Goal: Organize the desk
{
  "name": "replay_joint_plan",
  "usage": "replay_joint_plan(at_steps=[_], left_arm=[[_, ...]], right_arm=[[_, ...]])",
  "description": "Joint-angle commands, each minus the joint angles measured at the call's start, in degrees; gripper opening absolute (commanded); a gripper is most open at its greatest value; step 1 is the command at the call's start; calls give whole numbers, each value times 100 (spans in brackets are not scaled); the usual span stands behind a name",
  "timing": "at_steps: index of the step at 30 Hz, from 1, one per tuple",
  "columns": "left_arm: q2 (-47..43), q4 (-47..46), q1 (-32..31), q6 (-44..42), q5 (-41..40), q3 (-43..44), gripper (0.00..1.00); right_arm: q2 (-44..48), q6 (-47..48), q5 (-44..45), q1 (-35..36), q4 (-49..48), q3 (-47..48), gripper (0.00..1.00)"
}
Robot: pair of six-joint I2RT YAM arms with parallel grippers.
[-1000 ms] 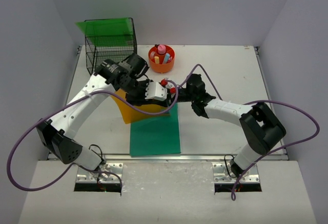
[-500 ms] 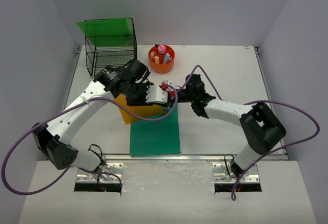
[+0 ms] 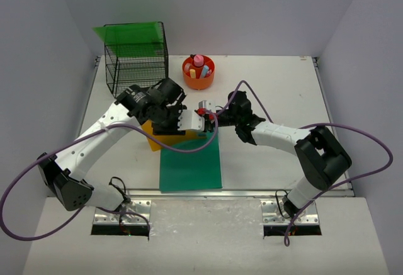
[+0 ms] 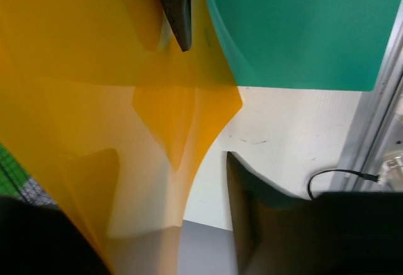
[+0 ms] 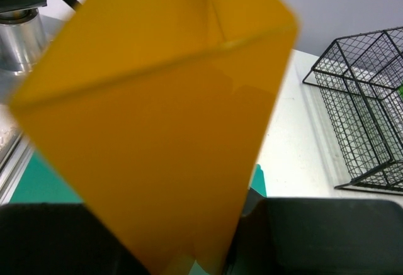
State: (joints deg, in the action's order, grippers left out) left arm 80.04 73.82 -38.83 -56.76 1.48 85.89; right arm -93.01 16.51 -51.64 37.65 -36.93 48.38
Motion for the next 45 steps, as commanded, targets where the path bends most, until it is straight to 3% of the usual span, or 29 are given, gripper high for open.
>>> replay_joint_plan(at_steps=[1,2,5,8,10,11,12,16,22,30,35,45], left_arm=[[431,186,-108,255,-376,-202,5],[433,190,-108,275,-393,-174,0],[374,186,-116,323,-420,-48,0],[259,186,-124,372,-436,59,0],[118,177,-125,296,-375,175,0],[1,177,-125,264,-334,250,0],[-74,177,-127,255,-321,348,0],[-283,177,-142,265,-388,716,0],[-543,179,-134,146,-874,1147,0],[-975,177,-134,-360,-1458,1048,0],[-1044,183,-125,-563,-1907,1059,0],[-956,177,107,-1281,-2662,1612,0]], right_arm=[[385,330,-40,249,-87,172,0],[398,408,-10,260,-44,172,0],[415,536,73,295,105,155,0],[415,377,252,304,147,170,19],[424,203,379,304,168,198,75],[428,79,470,304,124,195,91],[432,-90,585,303,64,192,99],[433,-649,1004,282,-10,244,99],[412,-2271,1384,-70,-186,415,99],[230,-4659,1877,-1271,-466,939,99],[266,-4873,1859,-1738,-608,1104,99],[329,-4701,1634,-1822,-546,872,99]])
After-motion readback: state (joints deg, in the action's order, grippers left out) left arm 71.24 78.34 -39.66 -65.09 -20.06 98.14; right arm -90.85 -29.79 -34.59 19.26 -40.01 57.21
